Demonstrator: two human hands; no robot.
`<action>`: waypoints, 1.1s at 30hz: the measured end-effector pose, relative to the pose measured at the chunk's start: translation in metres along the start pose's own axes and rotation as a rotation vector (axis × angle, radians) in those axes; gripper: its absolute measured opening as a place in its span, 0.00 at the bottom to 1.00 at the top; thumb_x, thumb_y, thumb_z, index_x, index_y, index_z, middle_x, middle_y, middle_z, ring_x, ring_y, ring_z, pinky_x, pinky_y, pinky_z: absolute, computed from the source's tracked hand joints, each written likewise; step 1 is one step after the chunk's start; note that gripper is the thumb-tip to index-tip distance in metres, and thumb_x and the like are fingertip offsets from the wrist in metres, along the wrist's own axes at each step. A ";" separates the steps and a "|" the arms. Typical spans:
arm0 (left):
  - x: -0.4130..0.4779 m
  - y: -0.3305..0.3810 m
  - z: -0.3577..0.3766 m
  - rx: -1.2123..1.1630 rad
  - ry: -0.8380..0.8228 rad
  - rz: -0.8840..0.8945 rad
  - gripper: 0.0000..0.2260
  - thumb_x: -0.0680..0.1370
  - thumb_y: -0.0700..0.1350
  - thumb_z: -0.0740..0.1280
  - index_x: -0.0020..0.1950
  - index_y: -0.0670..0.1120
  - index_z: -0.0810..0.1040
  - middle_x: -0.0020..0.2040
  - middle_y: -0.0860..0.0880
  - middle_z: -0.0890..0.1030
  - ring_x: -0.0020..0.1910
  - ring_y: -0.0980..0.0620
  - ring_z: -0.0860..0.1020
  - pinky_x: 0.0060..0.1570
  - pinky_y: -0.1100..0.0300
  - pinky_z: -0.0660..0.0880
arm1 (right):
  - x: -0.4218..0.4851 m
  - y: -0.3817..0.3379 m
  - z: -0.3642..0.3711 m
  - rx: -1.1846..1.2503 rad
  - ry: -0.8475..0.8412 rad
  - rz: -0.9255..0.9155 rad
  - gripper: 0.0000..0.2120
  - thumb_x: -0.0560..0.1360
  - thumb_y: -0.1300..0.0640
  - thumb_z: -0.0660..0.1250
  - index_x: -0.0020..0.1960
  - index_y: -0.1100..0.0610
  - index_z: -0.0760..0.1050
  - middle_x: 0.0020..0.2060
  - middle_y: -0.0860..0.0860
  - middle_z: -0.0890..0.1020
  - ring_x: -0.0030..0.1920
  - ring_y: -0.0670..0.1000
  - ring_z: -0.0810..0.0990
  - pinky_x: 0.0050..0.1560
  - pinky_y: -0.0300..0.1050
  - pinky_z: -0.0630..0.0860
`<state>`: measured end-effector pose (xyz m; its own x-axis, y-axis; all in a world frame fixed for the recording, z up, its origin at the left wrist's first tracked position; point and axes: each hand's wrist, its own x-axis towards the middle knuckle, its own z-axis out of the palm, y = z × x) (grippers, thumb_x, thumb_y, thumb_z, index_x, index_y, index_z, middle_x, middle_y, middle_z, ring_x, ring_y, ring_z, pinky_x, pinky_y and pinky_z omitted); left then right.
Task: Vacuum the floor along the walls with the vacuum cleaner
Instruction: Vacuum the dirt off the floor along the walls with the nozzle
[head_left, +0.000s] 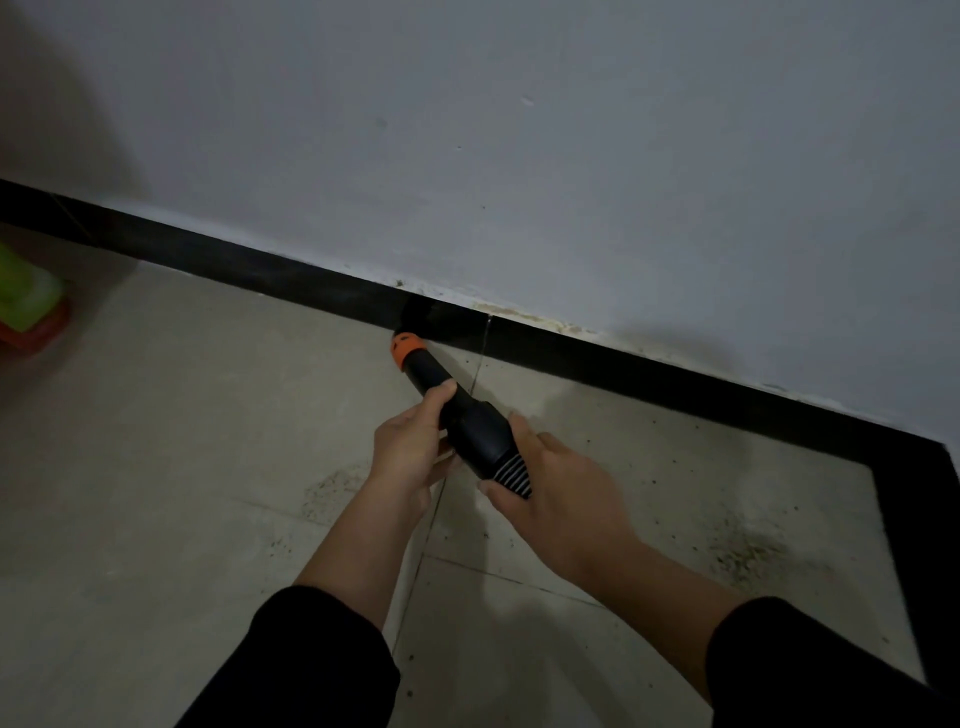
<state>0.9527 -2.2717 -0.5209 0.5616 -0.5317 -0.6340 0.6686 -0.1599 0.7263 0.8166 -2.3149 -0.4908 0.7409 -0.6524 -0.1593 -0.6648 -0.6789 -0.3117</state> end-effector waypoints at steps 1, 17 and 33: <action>-0.001 -0.002 0.003 0.006 -0.001 -0.005 0.12 0.78 0.51 0.69 0.57 0.46 0.76 0.47 0.50 0.81 0.46 0.51 0.81 0.36 0.62 0.77 | -0.002 0.002 -0.001 -0.003 0.006 0.007 0.35 0.79 0.39 0.58 0.78 0.50 0.45 0.62 0.49 0.74 0.55 0.48 0.76 0.52 0.42 0.76; -0.028 -0.020 0.033 0.012 -0.036 -0.081 0.08 0.77 0.49 0.70 0.47 0.46 0.76 0.46 0.47 0.82 0.44 0.51 0.82 0.30 0.63 0.79 | -0.036 0.030 -0.019 -0.081 0.029 0.048 0.34 0.79 0.39 0.58 0.78 0.49 0.49 0.59 0.48 0.76 0.53 0.47 0.77 0.50 0.40 0.75; -0.043 -0.024 0.040 0.017 -0.026 -0.128 0.10 0.76 0.48 0.72 0.49 0.43 0.76 0.49 0.44 0.82 0.44 0.50 0.82 0.30 0.62 0.80 | -0.048 0.040 -0.029 -0.073 -0.063 0.058 0.33 0.79 0.38 0.57 0.77 0.50 0.49 0.60 0.48 0.75 0.49 0.45 0.75 0.49 0.39 0.75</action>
<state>0.8925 -2.2785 -0.5006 0.4594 -0.5274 -0.7147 0.7253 -0.2418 0.6446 0.7511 -2.3205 -0.4689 0.7043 -0.6700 -0.2346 -0.7099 -0.6650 -0.2320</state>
